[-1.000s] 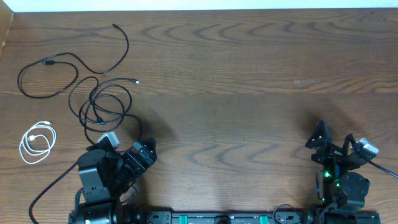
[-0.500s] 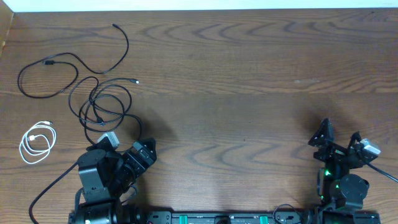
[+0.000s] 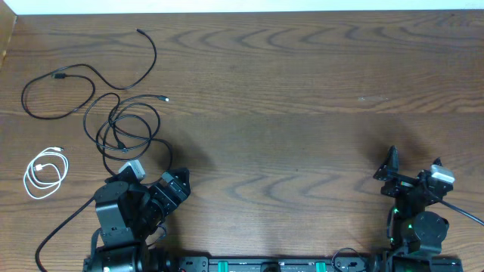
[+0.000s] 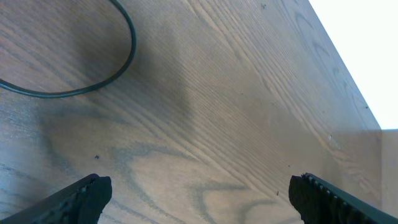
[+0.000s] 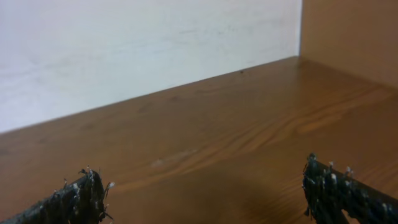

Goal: Untangle cables

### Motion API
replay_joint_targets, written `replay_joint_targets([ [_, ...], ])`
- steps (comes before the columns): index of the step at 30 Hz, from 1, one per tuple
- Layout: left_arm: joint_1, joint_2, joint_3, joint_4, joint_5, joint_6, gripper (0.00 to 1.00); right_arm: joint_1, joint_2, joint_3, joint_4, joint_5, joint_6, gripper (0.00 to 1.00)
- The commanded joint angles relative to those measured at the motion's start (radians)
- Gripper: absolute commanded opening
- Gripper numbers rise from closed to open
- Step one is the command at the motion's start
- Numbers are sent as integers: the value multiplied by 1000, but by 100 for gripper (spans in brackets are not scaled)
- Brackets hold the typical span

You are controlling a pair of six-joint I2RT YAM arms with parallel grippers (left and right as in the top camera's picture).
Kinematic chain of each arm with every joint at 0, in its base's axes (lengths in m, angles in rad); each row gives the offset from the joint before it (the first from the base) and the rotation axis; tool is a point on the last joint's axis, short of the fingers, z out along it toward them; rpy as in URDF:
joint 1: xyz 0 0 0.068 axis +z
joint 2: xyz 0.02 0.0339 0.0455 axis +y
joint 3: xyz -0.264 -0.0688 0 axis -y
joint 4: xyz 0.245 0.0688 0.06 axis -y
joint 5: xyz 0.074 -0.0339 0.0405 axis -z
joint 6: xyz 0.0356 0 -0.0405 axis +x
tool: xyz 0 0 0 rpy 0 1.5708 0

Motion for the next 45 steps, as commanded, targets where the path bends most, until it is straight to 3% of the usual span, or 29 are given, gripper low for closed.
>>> replay_joint_targets([
  [1,2,1,6,0,5,14,96,-5,-6,-5,0,-3,-93,99],
  [35,-2,0,6,-32,-9,16,96,-5,-6,-4,0,-3,-93,99],
  [38,-29,-29,-5,-45,-24,5,96,-5,-6,-4,0,-3,-93,99],
  [41,-58,-72,-33,-20,-52,-86,96,-5,-6,-4,0,-3,-93,99],
  [45,-104,-193,-60,6,-89,-92,96,-5,-6,-4,0,-3,-93,99],
])
